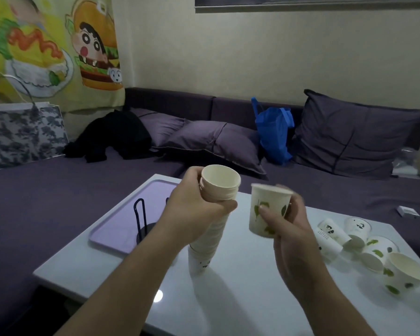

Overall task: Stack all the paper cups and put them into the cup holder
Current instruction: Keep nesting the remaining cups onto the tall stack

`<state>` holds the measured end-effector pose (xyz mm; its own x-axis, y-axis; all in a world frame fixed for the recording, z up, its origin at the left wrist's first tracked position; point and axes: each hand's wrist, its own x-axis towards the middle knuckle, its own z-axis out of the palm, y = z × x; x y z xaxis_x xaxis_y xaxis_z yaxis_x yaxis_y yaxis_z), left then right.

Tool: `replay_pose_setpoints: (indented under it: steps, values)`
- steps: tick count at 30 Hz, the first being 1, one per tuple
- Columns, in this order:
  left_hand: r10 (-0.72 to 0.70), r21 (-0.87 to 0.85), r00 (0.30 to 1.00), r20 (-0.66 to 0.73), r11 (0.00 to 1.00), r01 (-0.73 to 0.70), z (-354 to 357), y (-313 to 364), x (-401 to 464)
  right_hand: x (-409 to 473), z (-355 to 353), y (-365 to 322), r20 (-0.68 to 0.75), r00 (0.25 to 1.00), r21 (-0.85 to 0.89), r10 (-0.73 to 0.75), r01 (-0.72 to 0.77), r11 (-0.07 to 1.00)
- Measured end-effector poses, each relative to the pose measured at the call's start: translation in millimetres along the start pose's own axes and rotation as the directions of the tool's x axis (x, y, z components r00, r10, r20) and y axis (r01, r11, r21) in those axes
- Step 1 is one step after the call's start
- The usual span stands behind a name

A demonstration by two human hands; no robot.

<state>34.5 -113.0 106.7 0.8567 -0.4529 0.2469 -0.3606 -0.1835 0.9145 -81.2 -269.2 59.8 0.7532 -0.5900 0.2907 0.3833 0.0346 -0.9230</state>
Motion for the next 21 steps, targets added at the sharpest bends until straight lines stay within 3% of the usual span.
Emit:
replay_pose_setpoints:
  steps: [6, 11, 16, 21]
  values:
    - [0.099, 0.056, 0.989, 0.110, 0.993, -0.105, 12.5, 4.3, -17.0, 1.9, 9.1, -60.5, -0.114, 0.962, 0.135, -0.248, 0.262, 0.956]
    - [0.121, 0.093, 0.987, 0.106, 0.987, -0.131, 18.7, 6.8, -23.5, -3.1, 10.9, -73.3, -0.094, 0.943, 0.121, -0.319, 0.329, 0.936]
    - [0.134, 0.048, 0.983, 0.127, 0.989, -0.141, 22.3, 4.7, -26.0, -4.9, 20.1, -47.2, 0.075, 0.958, -0.070, -0.277, 0.282, 0.957]
    - [0.127, 0.014, 0.986, 0.106, 0.992, -0.129, 21.9, 2.5, -22.2, -3.8, 18.4, -31.3, 0.229, 0.968, -0.305, -0.100, 0.169, 0.937]
